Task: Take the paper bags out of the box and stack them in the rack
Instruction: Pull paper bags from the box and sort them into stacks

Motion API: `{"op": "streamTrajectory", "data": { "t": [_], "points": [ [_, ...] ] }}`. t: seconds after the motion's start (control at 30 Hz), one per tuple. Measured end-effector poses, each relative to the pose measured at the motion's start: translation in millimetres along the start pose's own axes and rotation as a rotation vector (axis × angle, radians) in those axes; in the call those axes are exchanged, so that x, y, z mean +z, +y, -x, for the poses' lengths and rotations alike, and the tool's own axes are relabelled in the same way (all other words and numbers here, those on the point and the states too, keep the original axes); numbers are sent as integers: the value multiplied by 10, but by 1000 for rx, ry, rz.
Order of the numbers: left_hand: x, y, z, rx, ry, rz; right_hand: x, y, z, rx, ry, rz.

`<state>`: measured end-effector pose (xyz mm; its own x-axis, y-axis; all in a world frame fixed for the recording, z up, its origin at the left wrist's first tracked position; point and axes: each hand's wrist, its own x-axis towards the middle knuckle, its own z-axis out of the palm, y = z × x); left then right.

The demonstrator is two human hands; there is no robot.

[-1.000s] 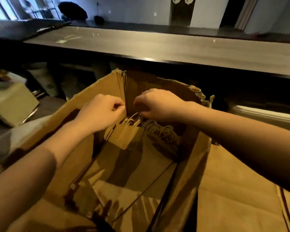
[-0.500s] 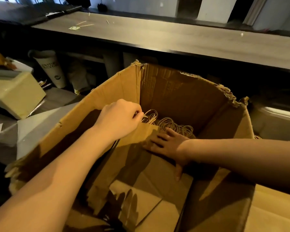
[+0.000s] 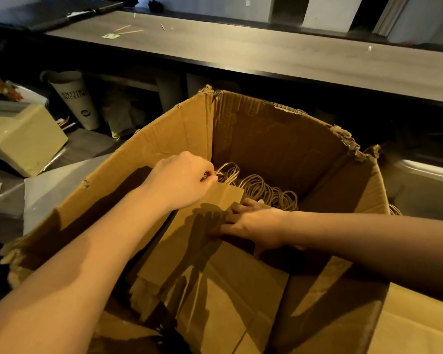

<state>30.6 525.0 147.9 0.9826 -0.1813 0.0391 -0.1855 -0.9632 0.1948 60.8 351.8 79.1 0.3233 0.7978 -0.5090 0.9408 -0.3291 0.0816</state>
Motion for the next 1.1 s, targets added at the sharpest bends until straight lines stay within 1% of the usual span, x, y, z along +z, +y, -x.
{"op": "streamTrajectory", "data": {
  "t": [0.17,0.27,0.37,0.53,0.67,0.73,0.77,0.83,0.93,1.1],
  "points": [
    [-19,-41,7,4,-52,12,-184,24,50,-28,-17,-169],
    [-17,-51,22,6,-114,52,-275,64,110,-54,34,-174],
    [27,-43,30,-1,-208,137,-357,129,154,-22,96,-271],
    [50,93,72,-3,-355,275,-482,199,312,1,255,-307],
    [22,254,151,-37,-489,481,-556,260,470,50,372,-280],
    [39,352,203,-40,-548,465,-576,275,579,63,456,-281],
    [40,402,222,-52,-546,411,-588,280,637,67,503,-278],
    [18,468,249,-44,-431,320,-611,290,732,71,596,-270],
    [-116,592,269,13,-172,282,-654,313,897,79,786,-224],
    [-544,832,264,20,102,36,-772,364,1189,132,1130,-56]
  ]
}}
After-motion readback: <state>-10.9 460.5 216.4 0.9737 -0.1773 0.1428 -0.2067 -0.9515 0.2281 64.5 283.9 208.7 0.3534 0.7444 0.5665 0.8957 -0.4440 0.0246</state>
